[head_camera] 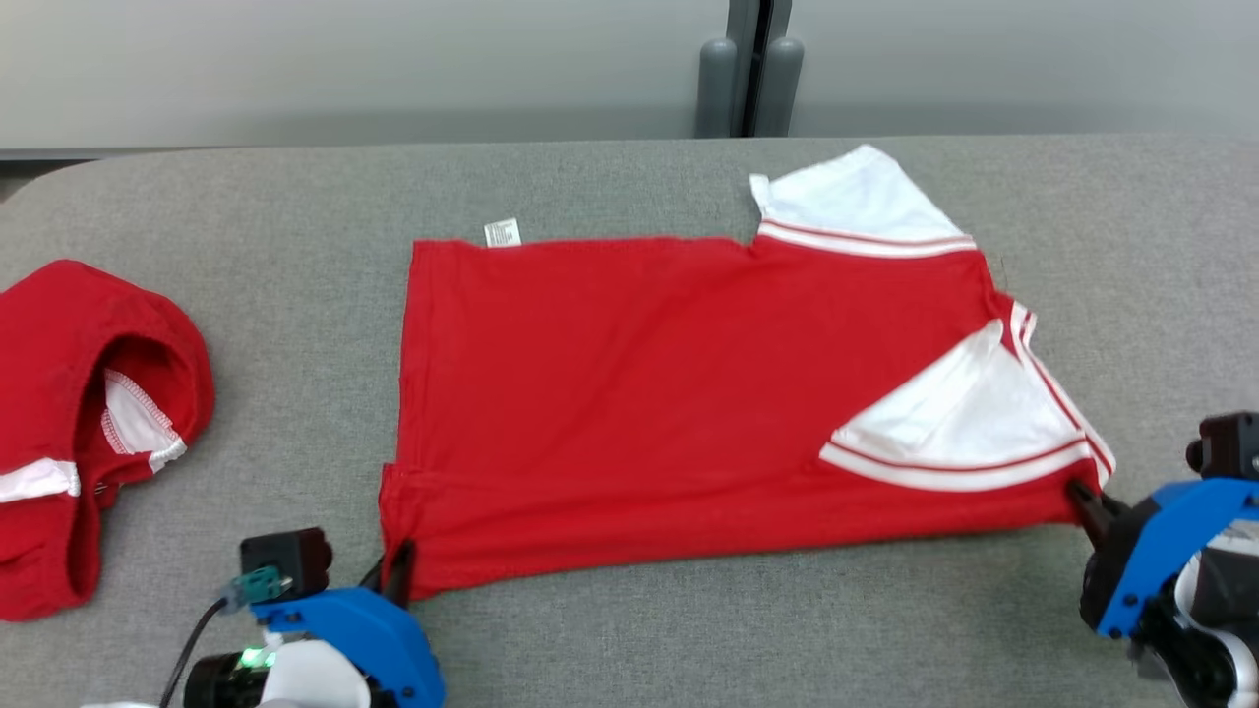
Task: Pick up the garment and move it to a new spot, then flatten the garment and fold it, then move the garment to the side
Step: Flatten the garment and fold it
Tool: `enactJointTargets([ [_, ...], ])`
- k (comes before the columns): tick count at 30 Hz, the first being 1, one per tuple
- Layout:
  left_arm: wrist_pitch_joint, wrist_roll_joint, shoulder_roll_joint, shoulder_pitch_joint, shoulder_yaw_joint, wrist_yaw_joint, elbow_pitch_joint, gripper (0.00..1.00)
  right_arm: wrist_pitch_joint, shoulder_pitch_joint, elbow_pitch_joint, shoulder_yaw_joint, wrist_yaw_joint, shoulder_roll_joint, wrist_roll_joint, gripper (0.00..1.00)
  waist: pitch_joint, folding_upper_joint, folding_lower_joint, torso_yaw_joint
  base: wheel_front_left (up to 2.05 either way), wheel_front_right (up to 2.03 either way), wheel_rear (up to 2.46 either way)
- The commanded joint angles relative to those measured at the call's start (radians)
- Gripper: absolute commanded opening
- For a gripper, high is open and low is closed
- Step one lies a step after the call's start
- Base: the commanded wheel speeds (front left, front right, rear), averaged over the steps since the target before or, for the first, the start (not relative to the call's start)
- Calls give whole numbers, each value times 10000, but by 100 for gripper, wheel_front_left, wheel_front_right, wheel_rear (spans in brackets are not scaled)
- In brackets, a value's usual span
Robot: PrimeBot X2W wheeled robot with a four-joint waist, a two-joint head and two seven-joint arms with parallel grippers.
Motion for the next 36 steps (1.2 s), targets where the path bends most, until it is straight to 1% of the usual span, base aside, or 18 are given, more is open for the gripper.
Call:
enactJointTargets([
  [1, 213, -81, 337, 340, 166, 229, -505, 0, 311, 454, -390, -105, 0, -30, 114, 0, -150, -1, 0, -11, 0, 0, 0],
  [2, 213, -81, 337, 340, 166, 229, -505, 0, 311, 454, -390, -105, 0, -30, 114, 0, -150, -1, 0, -11, 0, 0, 0],
  [6, 776, 18, 848, 1010, 167, 659, -1664, 0, 789, 1153, -1041, -236, 0, -38, 408, 0, -238, -1, 0, 31, 0, 0, 0],
  [9, 1158, -36, 1032, 1411, 92, 884, -2332, 0, 888, 1588, -1317, -333, -1, -39, 571, 0, -247, -1, 0, 50, 0, 0, 0],
  [10, 1273, -58, 1062, 1548, 62, 955, -2479, 0, 896, 1698, -1334, -339, 0, -37, 642, 3, -242, -1, 0, 51, 0, 0, 0],
  [11, 1383, -56, 1083, 1657, 15, 1010, -2592, 16, 898, 1785, -1329, -331, 0, -37, 722, 23, -238, -1, 0, 51, 0, 0, 0],
  [12, 1460, -34, 1098, 1748, -26, 1071, -2692, 49, 883, 1865, -1294, -326, 0, -37, 827, 69, -230, -1, 0, 50, 0, 0, 0],
  [13, 1503, -18, 1106, 1793, -62, 1109, -2772, 96, 801, 1898, -1244, -361, 0, -37, 921, 100, -221, -1, 0, 50, 0, 0, 0],
  [14, 1536, -13, 1083, 1812, -93, 1113, -2879, 100, 739, 1901, -1225, -340, 3, -34, 947, 100, -211, -1, 0, 53, 0, 0, 0],
  [16, 1524, -12, 1024, 1767, -121, 1162, -3009, 100, 656, 1823, -1221, -275, 3, -25, 892, 100, -180, -1, 0, 66, 0, 0, 0],
  [20, 1649, 125, 1154, 1121, -77, 1092, -3169, 100, 821, 1148, -1598, -20, 3, -25, 544, 100, -57, -1, 0, 89, 0, 0, 0],
  [23, 1896, 262, 1293, 327, -76, 928, -2955, 100, 1244, 298, -1845, 336, 3, -61, 182, 100, 96, -1, 0, 80, 0, 0, 0],
  [26, 2295, 349, 1339, -806, -94, 739, -2470, 100, 1663, -961, -1717, 792, 3, -400, 139, 100, 361, -1, 0, 64, 0, 0, 0],
  [29, 2540, 425, 1238, -1993, -114, 524, -1749, 100, 1787, -2363, -1097, 1153, 3, -755, 241, 100, 706, -1, 0, 42, 0, 0, 0],
  [32, 2660, 430, 1056, -3124, -92, 308, -867, 100, 1756, -3741, -185, 1464, 3, -986, 404, 100, 1118, -1, 0, 21, 0, 0, 0],
  [36, 2778, 262, 886, -4350, 23, -5, 287, 100, 1575, -5226, 1019, 1863, 3, -1108, 577, 100, 1657, -1, 0, -126, 0, 0, 0],
])
